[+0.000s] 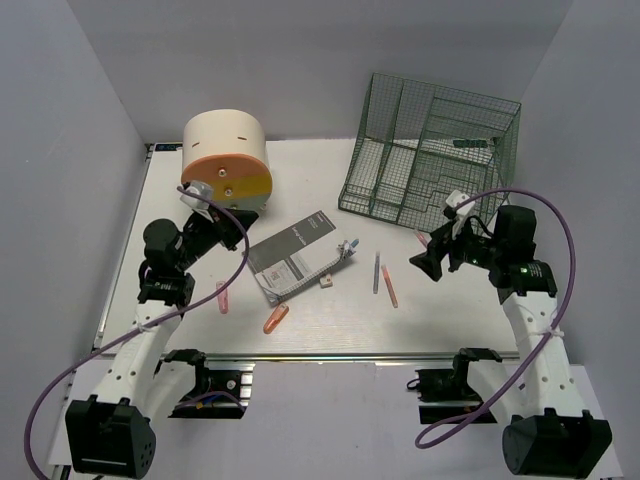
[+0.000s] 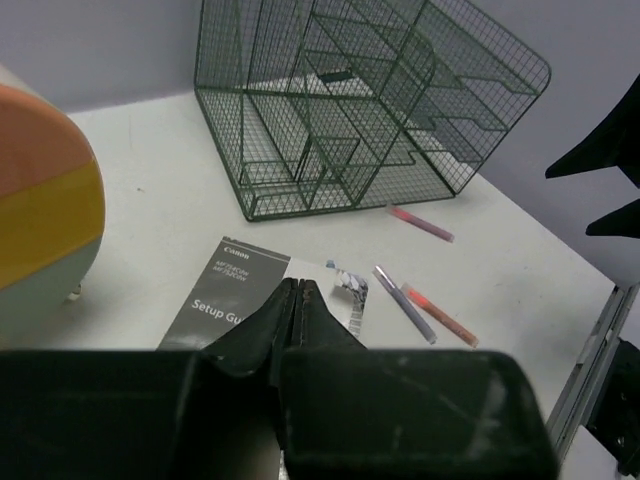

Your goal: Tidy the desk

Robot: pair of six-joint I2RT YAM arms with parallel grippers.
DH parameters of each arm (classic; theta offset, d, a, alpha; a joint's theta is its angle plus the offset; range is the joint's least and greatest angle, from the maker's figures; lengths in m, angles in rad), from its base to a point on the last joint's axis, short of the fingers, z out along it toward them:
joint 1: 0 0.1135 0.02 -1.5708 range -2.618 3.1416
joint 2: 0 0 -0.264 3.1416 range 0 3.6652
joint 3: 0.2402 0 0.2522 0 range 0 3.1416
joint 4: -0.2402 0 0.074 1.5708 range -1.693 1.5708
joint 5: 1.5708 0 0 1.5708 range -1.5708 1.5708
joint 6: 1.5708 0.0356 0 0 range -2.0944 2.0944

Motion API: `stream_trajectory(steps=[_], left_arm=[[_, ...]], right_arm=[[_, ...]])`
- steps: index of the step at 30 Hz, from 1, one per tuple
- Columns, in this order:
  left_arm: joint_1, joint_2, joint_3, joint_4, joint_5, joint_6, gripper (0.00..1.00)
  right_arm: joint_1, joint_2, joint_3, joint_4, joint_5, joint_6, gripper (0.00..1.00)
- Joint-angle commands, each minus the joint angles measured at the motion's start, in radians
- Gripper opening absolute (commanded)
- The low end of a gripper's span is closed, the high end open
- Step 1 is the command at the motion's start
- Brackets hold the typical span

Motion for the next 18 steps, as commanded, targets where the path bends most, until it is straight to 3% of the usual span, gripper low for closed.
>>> stream_trajectory(steps=[1, 3, 7, 10, 18], left_arm=[[-0.005, 0.028, 0.041, -0.008, 0.049, 0.002, 0.12], [-0.005, 0.054, 0.046, -0.01, 0.066, 0.0, 0.2], [-0.005, 0.088, 0.055, -0.016, 0.088, -0.008, 0.61], [-0.005, 0.101, 0.06, -0.014, 0.121, -0.003, 0.73], [-0.059, 0.152, 0.089, -0.06, 0.143, 0.018, 0.87]], right_arm=[[0.008, 0.031, -0.046, 0.154, -0.079, 0.141, 0.89], [0.011, 0.067, -0.063, 0.194, -0.111, 0.225, 0.87], [0.048, 0.127, -0.084, 0.245, -0.124, 0.307, 0.76], [0.065, 0.146, -0.101, 0.277, -0.12, 0.33, 0.77], [0.118, 0.206, -0.129, 0.32, -0.165, 0.38, 0.84]])
